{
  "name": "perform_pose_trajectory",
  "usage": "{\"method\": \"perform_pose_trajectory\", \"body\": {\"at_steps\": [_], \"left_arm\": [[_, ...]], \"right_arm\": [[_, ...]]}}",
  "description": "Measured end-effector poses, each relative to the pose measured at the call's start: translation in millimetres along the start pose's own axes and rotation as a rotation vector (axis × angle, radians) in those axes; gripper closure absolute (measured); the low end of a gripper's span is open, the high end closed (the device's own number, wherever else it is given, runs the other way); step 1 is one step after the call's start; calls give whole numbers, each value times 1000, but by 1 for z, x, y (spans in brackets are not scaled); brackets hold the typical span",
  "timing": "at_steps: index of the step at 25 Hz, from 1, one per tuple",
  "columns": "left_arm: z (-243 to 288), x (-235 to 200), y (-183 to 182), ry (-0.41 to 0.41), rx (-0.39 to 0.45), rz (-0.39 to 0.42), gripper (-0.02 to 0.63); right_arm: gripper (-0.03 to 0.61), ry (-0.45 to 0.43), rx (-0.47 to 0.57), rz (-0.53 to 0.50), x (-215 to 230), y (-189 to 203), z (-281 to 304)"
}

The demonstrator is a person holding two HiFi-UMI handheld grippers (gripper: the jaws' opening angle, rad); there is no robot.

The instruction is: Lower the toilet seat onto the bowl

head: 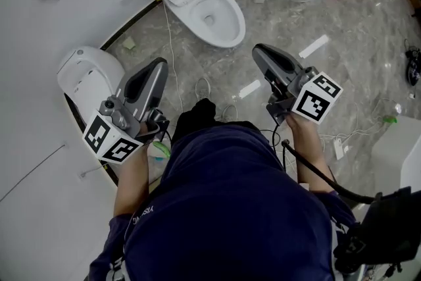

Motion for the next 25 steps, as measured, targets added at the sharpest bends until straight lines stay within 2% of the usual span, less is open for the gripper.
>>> {"method": "perform_pose_trajectory", "body": {"at_steps": [9, 15, 20, 25], "left_arm": [[20, -62, 5, 10, 27, -78, 611], [47, -171, -2, 30, -2, -106, 611], [55, -211, -16, 23, -20, -132, 611], [60, -293, -32, 16, -23, -171, 611]], "right_arm": [[569, 50, -40, 3, 29, -12, 41], [569, 77, -79, 26, 74, -23, 143], [569, 58, -104, 43, 83, -36, 195], [569, 86, -116, 72, 109, -53, 273]]}}
Point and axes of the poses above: the fingertips, and each gripper's own axes: z forward along the fingers, x to its right, y out of its underside, the point moved 10 cm from there along -z, backward along the fingers, and after that the axes turned 1 degree about y, right-handed, at the moved point
